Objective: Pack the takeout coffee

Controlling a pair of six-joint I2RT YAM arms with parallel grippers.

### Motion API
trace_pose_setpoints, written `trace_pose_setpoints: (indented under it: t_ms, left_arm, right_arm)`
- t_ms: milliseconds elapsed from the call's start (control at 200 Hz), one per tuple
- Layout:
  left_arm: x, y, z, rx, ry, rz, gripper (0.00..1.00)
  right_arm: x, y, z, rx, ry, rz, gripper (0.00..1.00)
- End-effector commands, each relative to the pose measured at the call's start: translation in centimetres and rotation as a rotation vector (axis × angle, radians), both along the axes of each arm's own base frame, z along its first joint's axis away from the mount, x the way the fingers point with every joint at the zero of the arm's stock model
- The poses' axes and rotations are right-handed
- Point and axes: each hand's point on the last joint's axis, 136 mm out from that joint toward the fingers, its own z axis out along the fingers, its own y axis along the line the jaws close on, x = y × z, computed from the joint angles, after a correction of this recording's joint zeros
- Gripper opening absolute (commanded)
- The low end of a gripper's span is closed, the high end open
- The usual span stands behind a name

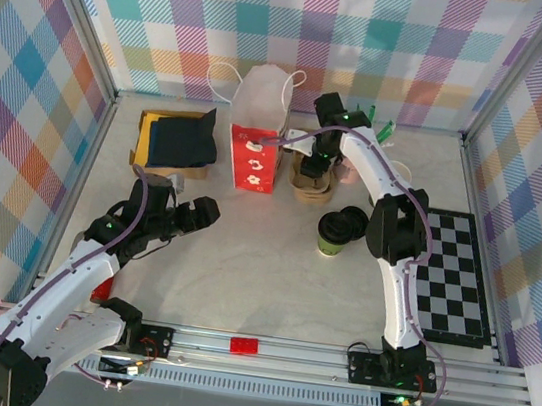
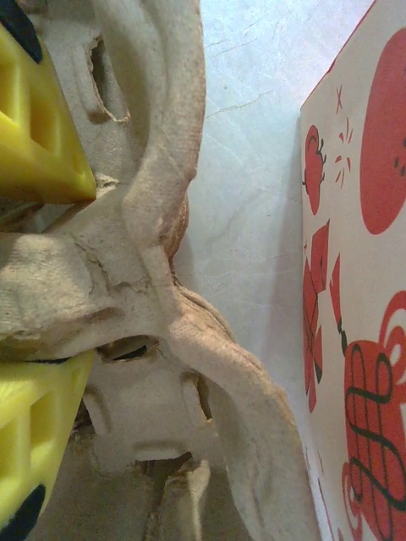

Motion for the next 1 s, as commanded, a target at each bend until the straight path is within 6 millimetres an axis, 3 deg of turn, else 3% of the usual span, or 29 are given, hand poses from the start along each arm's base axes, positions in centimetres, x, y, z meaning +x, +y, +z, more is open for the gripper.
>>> trace_pose_setpoints:
  t_ms: [0, 215, 475, 765, 995]
  left_arm:
    - [0.1, 0.4, 0.4, 0.001, -0.024, -0.001, 0.86]
    - [-0.1, 0.8, 1.7, 0.02, -0.048, 0.001, 0.86]
    - [-0.4, 1.2, 3.3, 0.025, -0.08, 0.01, 0.86]
    - [-0.5, 1.3, 5.4, 0.018, -0.12, 0.013, 0.86]
    - [1.3, 1.0, 7.6, 0.036, -0.148, 0.015, 0.86]
  right_arm:
    - [-0.7, 0.9, 3.3, 0.031, -0.056, 0.03, 0.45]
    - [-1.8, 0.9, 5.6, 0.023, -0.093, 0.023, 0.45]
    - [-3.9, -0.5, 7.6, 0.004, -0.115, -0.03, 0.44]
    - [-7.6, -0.8, 9.2, 0.046, -0.097, -0.087, 0.4]
    - [-11.6, -0.1, 11.7, 0.15, -0.078, -0.136, 0.43]
